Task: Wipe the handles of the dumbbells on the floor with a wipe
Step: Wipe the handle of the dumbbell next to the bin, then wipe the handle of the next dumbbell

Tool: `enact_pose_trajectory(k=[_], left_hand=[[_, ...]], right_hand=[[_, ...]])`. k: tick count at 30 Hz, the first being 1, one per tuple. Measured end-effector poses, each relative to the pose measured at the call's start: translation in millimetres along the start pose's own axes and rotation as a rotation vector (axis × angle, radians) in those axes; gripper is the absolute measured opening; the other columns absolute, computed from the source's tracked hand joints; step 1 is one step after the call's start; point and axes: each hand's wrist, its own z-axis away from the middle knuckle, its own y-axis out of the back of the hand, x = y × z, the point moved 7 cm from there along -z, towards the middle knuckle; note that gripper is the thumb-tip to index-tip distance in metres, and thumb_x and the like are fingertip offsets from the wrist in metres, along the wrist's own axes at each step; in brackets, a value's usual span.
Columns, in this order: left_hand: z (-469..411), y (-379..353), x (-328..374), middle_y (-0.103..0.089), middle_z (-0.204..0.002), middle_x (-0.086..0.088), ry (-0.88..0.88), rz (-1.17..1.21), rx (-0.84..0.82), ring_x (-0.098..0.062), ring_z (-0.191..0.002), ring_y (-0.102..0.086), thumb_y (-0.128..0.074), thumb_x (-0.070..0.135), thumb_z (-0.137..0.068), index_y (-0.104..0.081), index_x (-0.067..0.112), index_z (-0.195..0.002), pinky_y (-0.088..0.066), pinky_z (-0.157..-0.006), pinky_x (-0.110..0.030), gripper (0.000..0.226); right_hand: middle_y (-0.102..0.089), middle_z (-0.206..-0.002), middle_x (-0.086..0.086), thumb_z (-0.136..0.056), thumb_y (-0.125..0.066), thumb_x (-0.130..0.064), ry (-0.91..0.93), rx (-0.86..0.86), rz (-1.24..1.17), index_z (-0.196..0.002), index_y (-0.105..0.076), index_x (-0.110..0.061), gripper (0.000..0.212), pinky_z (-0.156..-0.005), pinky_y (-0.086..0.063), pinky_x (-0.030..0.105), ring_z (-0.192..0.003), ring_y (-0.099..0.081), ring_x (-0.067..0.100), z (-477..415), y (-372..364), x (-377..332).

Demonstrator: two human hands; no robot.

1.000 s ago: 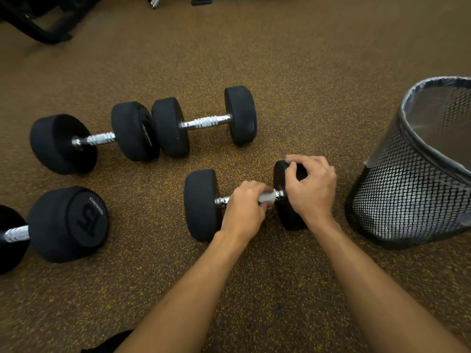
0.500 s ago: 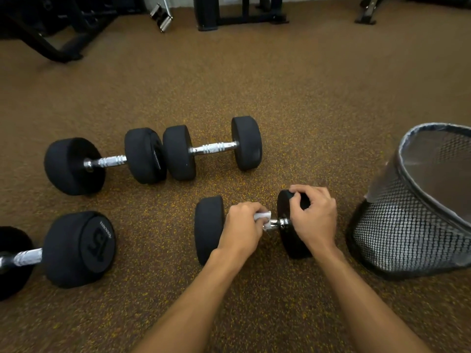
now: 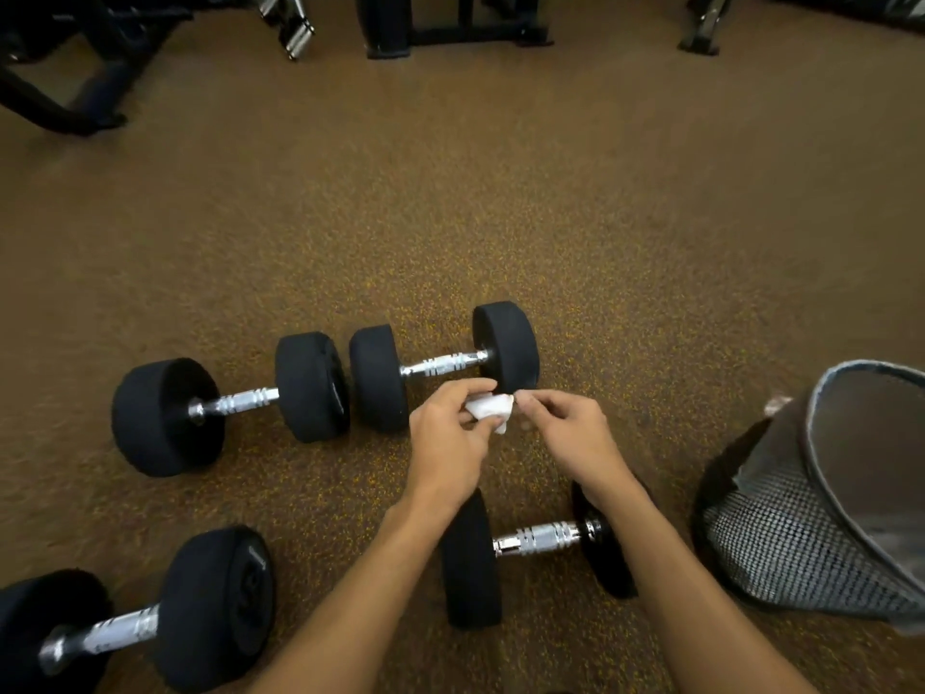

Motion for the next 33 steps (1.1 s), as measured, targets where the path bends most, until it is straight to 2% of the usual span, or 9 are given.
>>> enact_pose_trajectory(k=[2,5,10,13,17,24,28,30,33], left_hand=[[-18.4,18.8,9.0,-0.072,-0.12,0.009,0.017,0.067,-0.015,-0.001,-0.11,-0.07,-0.085,0.0,-0.084,-0.074,0.025,-0.124,-0.062,-0.093,-0.028,0.049],[-40.8,42.3,22.8,-0.068,-0.126,0.009,0.016,0.126,-0.064,0.0,-0.117,-0.069,-0.085,-0.008,-0.08,-0.07,0.028,-0.126,-0.064,-0.092,-0.034,0.06],[-73.8,76.2,37.1,-0.062,-0.135,0.005,0.034,0.15,-0.131,0.002,-0.119,-0.067,-0.089,-0.004,-0.078,-0.064,0.03,-0.131,-0.064,-0.089,-0.031,0.068],[-85.0,90.6,36.6,-0.063,-0.137,0.005,0.055,0.164,-0.136,-0.001,-0.119,-0.067,-0.088,0.004,-0.083,-0.065,0.026,-0.134,-0.061,-0.092,-0.026,0.061],[-91.4,100.8,26.8,-0.077,-0.113,0.005,0.122,0.197,-0.093,-0.006,-0.102,-0.075,-0.084,0.01,-0.088,-0.074,0.017,-0.125,-0.063,-0.094,-0.036,0.038],[-96.0,97.3,-1.8,-0.079,-0.105,0.005,0.194,0.19,-0.01,-0.01,-0.095,-0.077,-0.075,0.01,-0.097,-0.078,0.023,-0.12,-0.065,-0.085,-0.034,0.027],[-98.4,93.3,-16.7,-0.08,-0.102,0.0,0.214,0.18,0.033,-0.012,-0.091,-0.077,-0.072,0.007,-0.098,-0.078,0.024,-0.118,-0.064,-0.073,-0.025,0.027],[-96.4,89.0,-29.2,-0.08,-0.1,0.002,0.218,0.138,0.051,-0.014,-0.091,-0.077,-0.073,0.009,-0.098,-0.078,0.026,-0.118,-0.066,-0.077,-0.032,0.027],[-92.7,84.3,-44.9,-0.078,-0.101,0.008,0.206,0.033,0.086,-0.01,-0.095,-0.075,-0.072,0.016,-0.1,-0.077,0.029,-0.122,-0.064,-0.087,-0.036,0.026]], right_hand=[[-0.081,-0.091,-0.007,-0.101,-0.068,-0.046,-0.038,-0.055,-0.04,-0.101,-0.083,-0.026,0.025,-0.092,-0.058,0.04,-0.091,-0.073,0.014,-7.0,-12.3,-22.1],[-0.08,-0.087,0.003,-0.097,-0.07,-0.052,-0.068,-0.093,-0.092,-0.09,-0.084,-0.018,0.037,-0.077,-0.053,0.033,-0.08,-0.069,0.016,-15.7,-23.7,-56.6],[-0.079,-0.085,0.003,-0.094,-0.081,-0.026,-0.027,-0.127,-0.103,-0.095,-0.085,-0.017,0.009,-0.08,-0.053,0.04,-0.079,-0.066,0.013,-33.4,-35.5,-108.2],[-0.077,-0.079,-0.004,-0.095,-0.08,-0.024,-0.048,-0.136,-0.053,-0.095,-0.084,-0.02,0.006,-0.071,-0.047,0.029,-0.076,-0.064,0.008,-44.3,-39.4,-122.8],[-0.08,-0.092,0.005,-0.096,-0.078,-0.022,-0.06,-0.152,-0.029,-0.101,-0.081,-0.017,0.008,-0.067,-0.048,0.019,-0.079,-0.069,0.007,-56.4,-39.7,-131.0],[-0.079,-0.095,0.007,-0.095,-0.079,-0.013,-0.037,-0.153,-0.017,-0.109,-0.076,-0.008,0.016,-0.058,-0.048,0.01,-0.07,-0.07,0.001,-75.7,-56.9,-115.8],[-0.082,-0.093,0.001,-0.094,-0.081,-0.017,0.036,-0.155,-0.046,-0.121,-0.071,-0.014,0.029,-0.069,-0.055,0.023,-0.081,-0.077,0.011,-88.3,-77.8,-95.7],[-0.081,-0.091,0.0,-0.093,-0.081,-0.012,0.085,-0.138,-0.08,-0.127,-0.066,-0.018,0.037,-0.08,-0.061,0.033,-0.085,-0.078,0.015,-91.8,-84.9,-81.8],[-0.08,-0.088,0.001,-0.093,-0.08,-0.008,0.174,-0.102,-0.089,-0.129,-0.06,-0.028,0.046,-0.084,-0.063,0.034,-0.083,-0.078,0.014,-95.2,-90.2,-67.1]])
